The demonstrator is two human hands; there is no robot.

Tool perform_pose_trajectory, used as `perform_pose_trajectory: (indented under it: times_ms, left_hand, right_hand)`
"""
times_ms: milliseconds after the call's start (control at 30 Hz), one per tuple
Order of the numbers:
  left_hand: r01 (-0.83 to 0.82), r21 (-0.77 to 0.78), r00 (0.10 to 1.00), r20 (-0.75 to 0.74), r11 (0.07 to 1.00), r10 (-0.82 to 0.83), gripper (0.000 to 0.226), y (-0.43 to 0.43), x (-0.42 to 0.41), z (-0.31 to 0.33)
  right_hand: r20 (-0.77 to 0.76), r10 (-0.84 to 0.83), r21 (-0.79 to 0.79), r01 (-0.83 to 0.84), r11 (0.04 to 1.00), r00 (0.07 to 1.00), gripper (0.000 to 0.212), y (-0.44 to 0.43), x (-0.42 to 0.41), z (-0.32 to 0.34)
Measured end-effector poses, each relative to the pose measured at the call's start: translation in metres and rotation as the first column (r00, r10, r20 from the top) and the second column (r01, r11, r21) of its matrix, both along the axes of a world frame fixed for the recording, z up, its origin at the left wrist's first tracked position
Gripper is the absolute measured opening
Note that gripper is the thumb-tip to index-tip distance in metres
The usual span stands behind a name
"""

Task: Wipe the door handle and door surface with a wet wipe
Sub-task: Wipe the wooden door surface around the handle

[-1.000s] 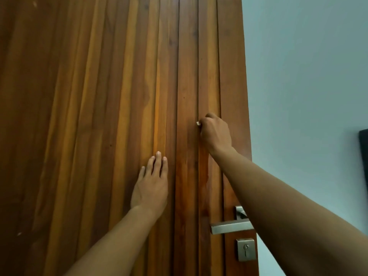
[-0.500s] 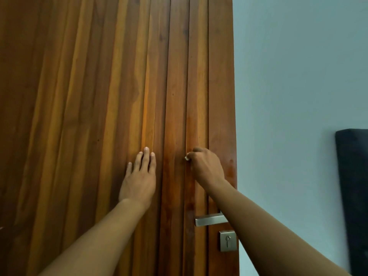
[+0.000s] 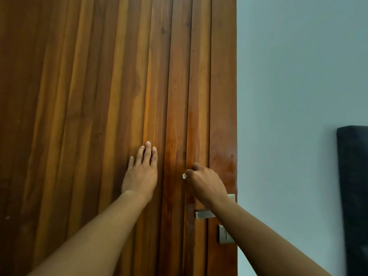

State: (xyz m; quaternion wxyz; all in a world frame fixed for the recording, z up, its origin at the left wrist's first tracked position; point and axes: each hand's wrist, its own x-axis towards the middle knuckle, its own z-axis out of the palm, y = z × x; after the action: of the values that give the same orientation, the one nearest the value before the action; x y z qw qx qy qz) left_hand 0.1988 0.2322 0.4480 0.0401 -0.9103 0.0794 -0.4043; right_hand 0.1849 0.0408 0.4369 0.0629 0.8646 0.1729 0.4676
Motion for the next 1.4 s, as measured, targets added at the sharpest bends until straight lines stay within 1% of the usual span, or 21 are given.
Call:
perform_pose_trajectory:
  times_ms: [100, 133, 200, 267, 333, 433, 500, 567, 667, 767, 867, 1000, 1067, 1133, 1267, 1400]
  left_hand:
    - [0.004, 0.002, 1.0, 0.0, 1.0, -0.004, 0.106, 0.001, -0.001, 0.0]
    - [0.006, 0.003, 1.0, 0.002, 1.0, -0.006, 0.105, 0.001, -0.001, -0.001]
    - [0.012, 0.006, 1.0, 0.004, 1.0, -0.012, 0.104, 0.0, -0.001, -0.002]
    - [0.017, 0.0, 1.0, 0.006, 1.0, -0.017, 0.103, 0.001, -0.001, -0.003]
    - [0.02, -0.001, 1.0, 0.01, 1.0, -0.02, 0.104, 0.002, 0.0, -0.001]
    - [0.026, -0.005, 1.0, 0.013, 1.0, -0.025, 0.107, 0.003, 0.0, 0.001]
    - [0.032, -0.007, 0.999, 0.009, 0.999, -0.032, 0.106, 0.004, 0.001, 0.001]
    - [0.034, 0.001, 0.999, 0.011, 0.999, -0.034, 0.105, 0.005, 0.001, 0.001]
    - [0.035, 0.002, 0.999, 0.01, 0.999, -0.035, 0.103, 0.006, 0.002, 0.0]
    - [0.044, -0.011, 0.999, 0.012, 0.999, -0.044, 0.099, 0.006, 0.002, 0.0]
    - [0.051, -0.008, 0.998, 0.023, 0.999, -0.05, 0.099, 0.006, 0.001, 0.001]
    - [0.061, -0.009, 0.998, 0.028, 0.998, -0.061, 0.095, 0.007, 0.001, 0.0]
    - [0.065, -0.015, 0.997, 0.028, 0.998, -0.065, 0.093, 0.007, 0.001, 0.0]
    - [0.062, -0.012, 0.998, 0.028, 0.998, -0.062, 0.093, 0.007, 0.001, 0.001]
    - [0.056, -0.012, 0.998, 0.028, 0.998, -0.055, 0.1, 0.008, 0.002, 0.001]
    - [0.045, 0.004, 0.999, 0.013, 0.999, -0.045, 0.105, 0.009, 0.002, 0.0]
  right_hand:
    - [0.002, -0.023, 0.009, 0.023, 1.0, 1.0, 0.008, 0.003, -0.002, 0.007]
    - [0.005, -0.017, 0.045, 0.017, 0.999, 1.0, 0.008, 0.003, -0.002, 0.01]
    - [-0.036, 0.054, 0.201, -0.046, 0.978, 0.998, 0.011, 0.002, 0.002, 0.018]
    - [-0.07, 0.166, 0.362, -0.13, 0.923, 0.984, 0.012, 0.0, 0.005, 0.028]
    - [-0.04, 0.199, 0.435, -0.162, 0.886, 0.979, 0.013, -0.002, 0.009, 0.037]
    - [0.057, 0.18, 0.465, -0.185, 0.866, 0.982, 0.011, 0.001, 0.01, 0.042]
    - [0.129, 0.149, 0.439, -0.191, 0.878, 0.98, 0.009, 0.003, 0.009, 0.04]
    - [0.142, 0.123, 0.332, -0.164, 0.929, 0.982, 0.009, 0.005, 0.009, 0.034]
    - [0.151, 0.098, 0.165, -0.123, 0.979, 0.984, 0.019, 0.004, 0.01, 0.019]
    - [0.155, 0.054, 0.065, -0.065, 0.996, 0.986, 0.028, -0.001, 0.011, 0.014]
    - [0.17, 0.034, 0.089, -0.05, 0.995, 0.985, 0.028, -0.003, 0.01, 0.03]
    - [0.242, 0.01, 0.173, -0.053, 0.983, 0.97, 0.016, 0.001, 0.013, 0.068]
    - [0.278, -0.023, 0.216, -0.04, 0.975, 0.96, 0.012, 0.003, 0.01, 0.088]
    - [0.297, -0.072, 0.229, 0.002, 0.973, 0.952, 0.013, 0.004, 0.007, 0.097]
    - [0.211, -0.066, 0.207, 0.021, 0.978, 0.975, 0.014, 0.008, 0.002, 0.075]
    - [0.068, -0.033, 0.124, 0.024, 0.992, 0.997, 0.015, 0.007, -0.007, 0.029]
